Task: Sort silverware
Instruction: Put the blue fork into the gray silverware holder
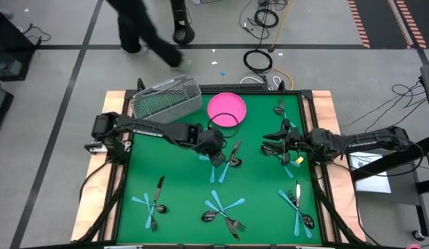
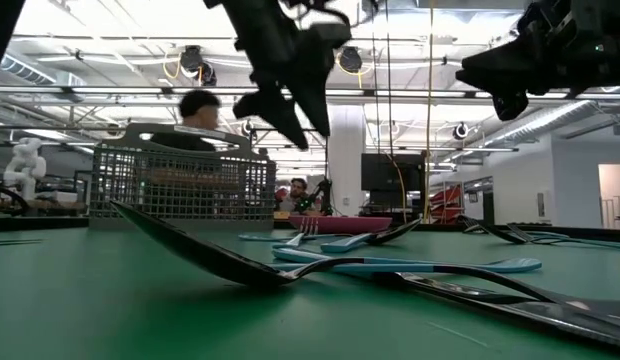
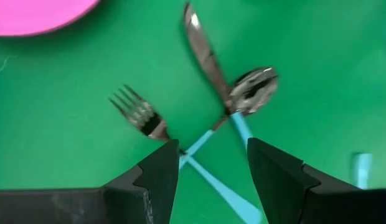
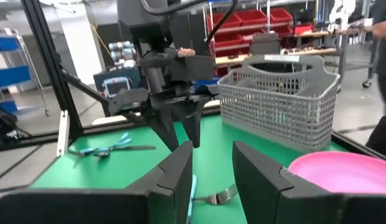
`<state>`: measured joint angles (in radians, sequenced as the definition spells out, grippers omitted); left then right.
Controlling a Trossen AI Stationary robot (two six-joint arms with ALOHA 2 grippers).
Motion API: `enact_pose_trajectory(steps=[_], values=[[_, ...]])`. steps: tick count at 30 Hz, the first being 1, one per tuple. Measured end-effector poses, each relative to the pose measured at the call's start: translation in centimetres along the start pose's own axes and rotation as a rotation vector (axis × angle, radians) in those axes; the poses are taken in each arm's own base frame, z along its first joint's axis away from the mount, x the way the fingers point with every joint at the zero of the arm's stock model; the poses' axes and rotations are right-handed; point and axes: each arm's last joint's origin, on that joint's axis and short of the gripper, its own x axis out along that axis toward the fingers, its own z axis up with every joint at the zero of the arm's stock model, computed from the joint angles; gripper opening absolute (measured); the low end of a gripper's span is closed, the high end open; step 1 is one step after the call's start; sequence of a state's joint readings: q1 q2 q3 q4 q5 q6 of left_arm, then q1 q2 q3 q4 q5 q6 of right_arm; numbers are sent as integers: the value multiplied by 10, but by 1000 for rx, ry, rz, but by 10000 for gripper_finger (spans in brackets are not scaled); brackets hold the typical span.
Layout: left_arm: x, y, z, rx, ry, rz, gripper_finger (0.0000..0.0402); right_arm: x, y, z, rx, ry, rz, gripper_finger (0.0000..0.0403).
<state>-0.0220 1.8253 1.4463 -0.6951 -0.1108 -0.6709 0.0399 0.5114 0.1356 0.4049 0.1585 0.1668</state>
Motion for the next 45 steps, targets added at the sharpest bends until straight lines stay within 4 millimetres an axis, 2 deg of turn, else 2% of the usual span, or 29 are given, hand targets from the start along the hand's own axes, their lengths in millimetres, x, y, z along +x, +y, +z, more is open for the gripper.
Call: enact_pose_trajectory(steps=[3,6,10,14,16,20,26,34,45], values=[[8,0,-2,44,31,8,192,5,0,-1,-5,38,-8,102],[8,1,-3,114,46,7,192,15,4,9,6,122,-21,102],[5,2,-4,160,45,32,192,37,11,28,-17,290,-54,102],[4,1,-7,134,53,48,192,62,18,41,-37,427,-76,102],[4,-3,-9,129,35,54,192,73,21,40,-31,497,-84,102],[6,-10,-10,70,-17,64,192,88,27,22,-29,608,-87,102],[20,-10,-15,-57,7,96,192,93,39,1,-51,680,-143,102],[55,-17,-30,-144,108,100,181,91,51,0,-71,659,-123,102],[56,-24,-38,-283,98,118,157,91,54,0,-174,662,-79,102]])
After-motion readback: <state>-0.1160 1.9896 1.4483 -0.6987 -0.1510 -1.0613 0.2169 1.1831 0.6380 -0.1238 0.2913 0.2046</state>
